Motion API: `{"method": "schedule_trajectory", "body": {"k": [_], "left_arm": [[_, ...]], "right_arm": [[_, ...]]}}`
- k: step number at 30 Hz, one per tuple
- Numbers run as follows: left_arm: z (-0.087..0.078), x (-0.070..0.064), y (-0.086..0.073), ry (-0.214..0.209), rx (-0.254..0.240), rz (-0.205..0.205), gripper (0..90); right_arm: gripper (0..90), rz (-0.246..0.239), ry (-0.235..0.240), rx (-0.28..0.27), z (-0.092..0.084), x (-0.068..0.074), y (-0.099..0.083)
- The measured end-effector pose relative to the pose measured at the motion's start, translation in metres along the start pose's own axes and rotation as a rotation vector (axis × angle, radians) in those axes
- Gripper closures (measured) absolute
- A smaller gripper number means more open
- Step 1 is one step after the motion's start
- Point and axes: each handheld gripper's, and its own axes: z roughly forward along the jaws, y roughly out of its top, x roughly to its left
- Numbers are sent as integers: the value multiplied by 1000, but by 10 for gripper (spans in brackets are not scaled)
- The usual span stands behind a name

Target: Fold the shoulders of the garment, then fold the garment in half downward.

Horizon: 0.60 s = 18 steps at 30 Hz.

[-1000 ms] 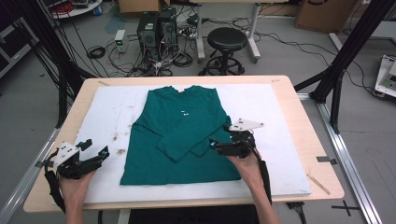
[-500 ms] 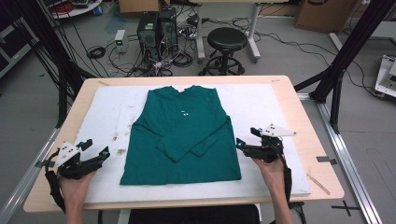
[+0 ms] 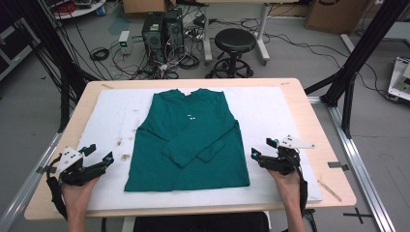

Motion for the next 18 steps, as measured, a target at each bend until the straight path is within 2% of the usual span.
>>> {"method": "schedule_trajectory", "body": {"k": [4, 9, 15, 18], "left_arm": [[0, -3, 2, -19, 30, -27, 269], [-1, -18, 9, -50, 58, -12, 298], [9, -36, 20, -92, 142, 5, 350], [20, -44, 22, -100, 209, 5, 412]], "right_arm": [[244, 4, -9, 2, -4, -2, -3], [243, 7, -17, 2, -6, -2, -4], [243, 1, -18, 0, -7, 0, -4], [243, -5, -19, 4, -7, 2, -5]]}}
